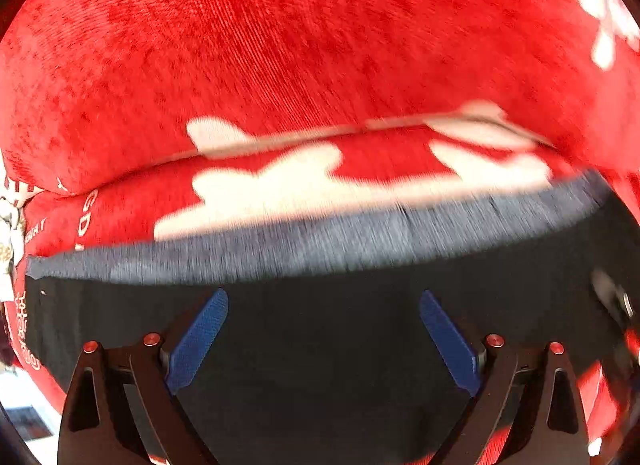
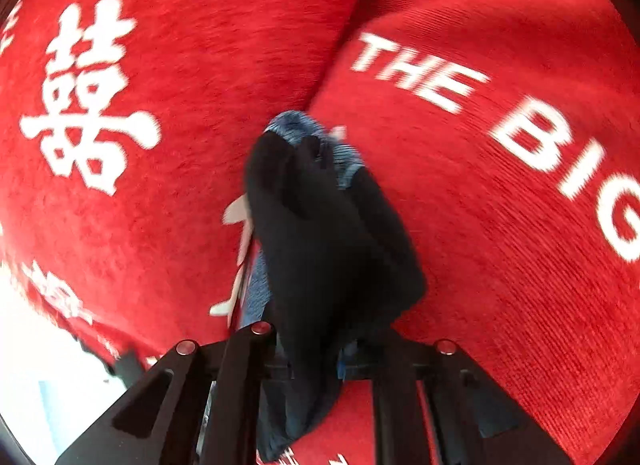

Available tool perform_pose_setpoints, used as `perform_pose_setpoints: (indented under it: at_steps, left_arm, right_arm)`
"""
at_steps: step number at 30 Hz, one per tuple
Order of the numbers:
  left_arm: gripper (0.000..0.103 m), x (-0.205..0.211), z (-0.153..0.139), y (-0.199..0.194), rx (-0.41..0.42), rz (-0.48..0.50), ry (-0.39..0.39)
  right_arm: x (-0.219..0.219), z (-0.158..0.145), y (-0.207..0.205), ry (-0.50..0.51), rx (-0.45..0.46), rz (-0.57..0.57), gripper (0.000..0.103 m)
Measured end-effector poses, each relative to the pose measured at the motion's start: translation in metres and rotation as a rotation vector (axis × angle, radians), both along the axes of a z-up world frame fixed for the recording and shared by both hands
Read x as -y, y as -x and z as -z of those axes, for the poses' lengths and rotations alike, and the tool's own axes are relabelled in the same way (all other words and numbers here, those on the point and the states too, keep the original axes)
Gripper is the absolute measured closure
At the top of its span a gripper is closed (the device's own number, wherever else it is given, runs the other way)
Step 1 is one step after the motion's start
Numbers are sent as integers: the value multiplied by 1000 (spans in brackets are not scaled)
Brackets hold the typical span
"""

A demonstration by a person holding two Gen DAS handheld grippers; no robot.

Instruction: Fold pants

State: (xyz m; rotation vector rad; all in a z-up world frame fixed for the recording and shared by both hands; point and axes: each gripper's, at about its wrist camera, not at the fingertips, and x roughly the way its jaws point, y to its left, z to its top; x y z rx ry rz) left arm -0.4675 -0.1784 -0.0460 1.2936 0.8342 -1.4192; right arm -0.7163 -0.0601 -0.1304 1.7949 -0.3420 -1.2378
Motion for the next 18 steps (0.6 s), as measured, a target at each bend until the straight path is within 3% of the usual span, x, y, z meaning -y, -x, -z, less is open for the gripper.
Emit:
perform_pose_setpoints:
  at_steps: [4, 6, 8, 13, 18]
  left_arm:
    - [2, 17, 31, 12, 36, 18, -22]
    - [0, 12, 29, 17, 58, 70, 27]
    - [0, 10, 25, 17, 59, 89, 23]
    - [0, -12, -10, -10, -23, 38, 42]
    - [0, -62, -10, -24, -32, 113, -8]
  right_arm:
    - [13, -15, -8, 45, -36, -55, 89]
    - [23, -23, -13, 74, -44, -75, 89]
    - [35, -35, -21, 102, -72, -108, 89]
    - [52, -75, -40, 164, -160, -210, 89]
    - [68, -107, -65, 189, -263, -306, 89]
